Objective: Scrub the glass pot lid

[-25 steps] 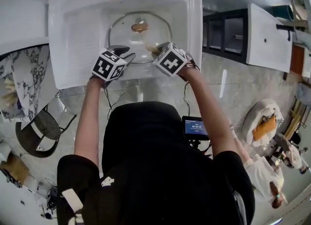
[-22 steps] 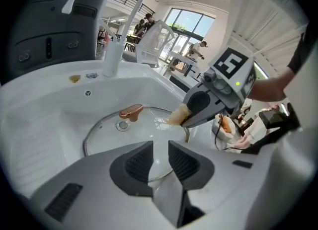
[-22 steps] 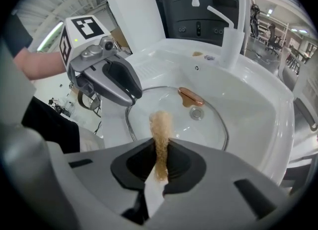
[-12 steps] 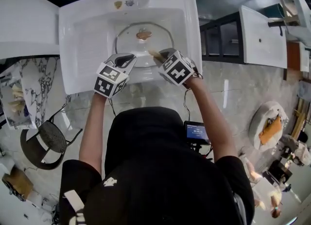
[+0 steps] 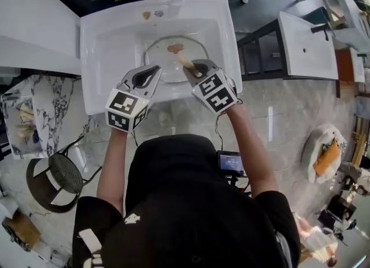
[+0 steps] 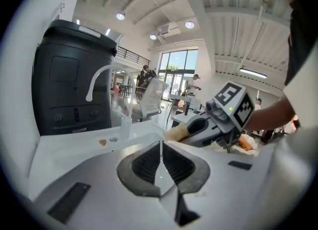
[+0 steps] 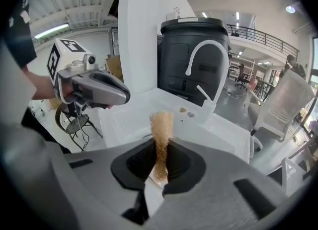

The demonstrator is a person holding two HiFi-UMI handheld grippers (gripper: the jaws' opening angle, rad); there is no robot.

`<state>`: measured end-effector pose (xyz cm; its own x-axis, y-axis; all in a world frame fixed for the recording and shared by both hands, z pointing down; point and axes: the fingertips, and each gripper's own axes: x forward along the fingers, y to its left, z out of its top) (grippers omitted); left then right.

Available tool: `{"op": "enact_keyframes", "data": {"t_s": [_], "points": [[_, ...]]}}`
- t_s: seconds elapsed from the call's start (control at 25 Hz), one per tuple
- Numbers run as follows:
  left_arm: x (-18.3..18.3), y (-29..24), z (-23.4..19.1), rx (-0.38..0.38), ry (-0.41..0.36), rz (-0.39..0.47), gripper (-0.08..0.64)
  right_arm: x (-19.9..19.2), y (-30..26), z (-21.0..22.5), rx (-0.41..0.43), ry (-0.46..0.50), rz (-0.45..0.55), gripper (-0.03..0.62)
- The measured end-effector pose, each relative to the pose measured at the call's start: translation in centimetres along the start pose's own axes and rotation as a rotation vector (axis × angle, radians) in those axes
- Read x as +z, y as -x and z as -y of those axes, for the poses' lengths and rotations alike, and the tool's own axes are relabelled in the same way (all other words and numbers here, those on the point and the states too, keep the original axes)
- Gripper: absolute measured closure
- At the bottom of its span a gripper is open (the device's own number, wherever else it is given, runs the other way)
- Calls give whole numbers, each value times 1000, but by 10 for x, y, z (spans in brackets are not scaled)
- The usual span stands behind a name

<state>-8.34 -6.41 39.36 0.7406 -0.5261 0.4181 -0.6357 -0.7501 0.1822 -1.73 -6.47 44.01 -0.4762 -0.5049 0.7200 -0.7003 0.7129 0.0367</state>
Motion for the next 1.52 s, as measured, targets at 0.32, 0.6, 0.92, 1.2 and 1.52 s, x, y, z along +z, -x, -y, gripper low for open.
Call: {"op": "enact_keyframes", "data": {"t_s": [0.32, 0.6, 0.92, 1.2, 1.52], "points": [[48, 44, 10, 64, -79, 175, 543, 40, 37, -11, -75, -23, 145, 577], [91, 60, 26, 89, -169, 314, 543, 78, 71, -7, -119, -25, 278, 577], [130, 84, 54, 143, -187, 392, 543, 98, 122, -5, -152, -1, 385, 577], [146, 107, 100, 181, -217, 416, 543, 93, 175, -20, -165, 23, 446, 577], [148, 128, 154, 212, -261, 434, 543, 83, 229, -43, -159, 42, 519, 577]]}}
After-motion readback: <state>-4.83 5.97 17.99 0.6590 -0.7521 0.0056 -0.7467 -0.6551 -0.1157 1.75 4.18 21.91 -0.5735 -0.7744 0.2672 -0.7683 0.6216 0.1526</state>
